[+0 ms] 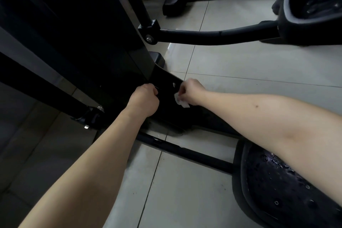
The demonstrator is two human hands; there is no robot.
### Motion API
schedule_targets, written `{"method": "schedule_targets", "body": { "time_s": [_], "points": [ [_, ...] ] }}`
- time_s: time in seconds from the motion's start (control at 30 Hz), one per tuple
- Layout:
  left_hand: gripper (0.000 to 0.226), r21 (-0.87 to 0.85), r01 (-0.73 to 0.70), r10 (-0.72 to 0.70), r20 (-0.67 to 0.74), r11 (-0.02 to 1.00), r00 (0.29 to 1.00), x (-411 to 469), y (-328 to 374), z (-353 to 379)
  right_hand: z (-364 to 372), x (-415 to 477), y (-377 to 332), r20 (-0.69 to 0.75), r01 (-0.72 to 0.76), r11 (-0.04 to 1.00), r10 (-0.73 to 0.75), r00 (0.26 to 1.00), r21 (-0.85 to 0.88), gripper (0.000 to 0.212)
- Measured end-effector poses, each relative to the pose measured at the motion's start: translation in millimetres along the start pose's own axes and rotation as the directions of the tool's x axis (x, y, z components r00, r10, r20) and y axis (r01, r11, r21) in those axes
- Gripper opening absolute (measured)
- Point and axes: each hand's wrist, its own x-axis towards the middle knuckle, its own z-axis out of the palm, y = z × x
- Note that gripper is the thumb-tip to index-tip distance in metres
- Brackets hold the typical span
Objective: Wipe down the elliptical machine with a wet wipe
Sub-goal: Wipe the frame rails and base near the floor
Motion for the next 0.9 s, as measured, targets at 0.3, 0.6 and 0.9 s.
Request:
{"method": "schedule_targets", "body": {
  "time_s": [0.3,0.6,0.9],
  "points": [
    [0.034,0.014,-0.013,0.014,-0.029,1.0,0.999,4.3,2.8,5.8,-2.4,36.4,-72.8,-0.226,0.227,0.955,-0.183,0.957,0.189,0.012],
    [0.036,0.02,-0.032,0.031,0.032,0.999,0.999,11.9,10.3,13.7,-13.2,12.5,33.4,0.059,-0.117,0.99,0.122,0.991,-0.079,0.009],
    [0.031,-0.009,-0.045,0.045,0.006,0.999,0.999,6.6,-3.3,8.7,-13.7,58.9,-60.5,-0.148,0.068,0.958,-0.027,0.989,0.278,0.011]
  ]
}}
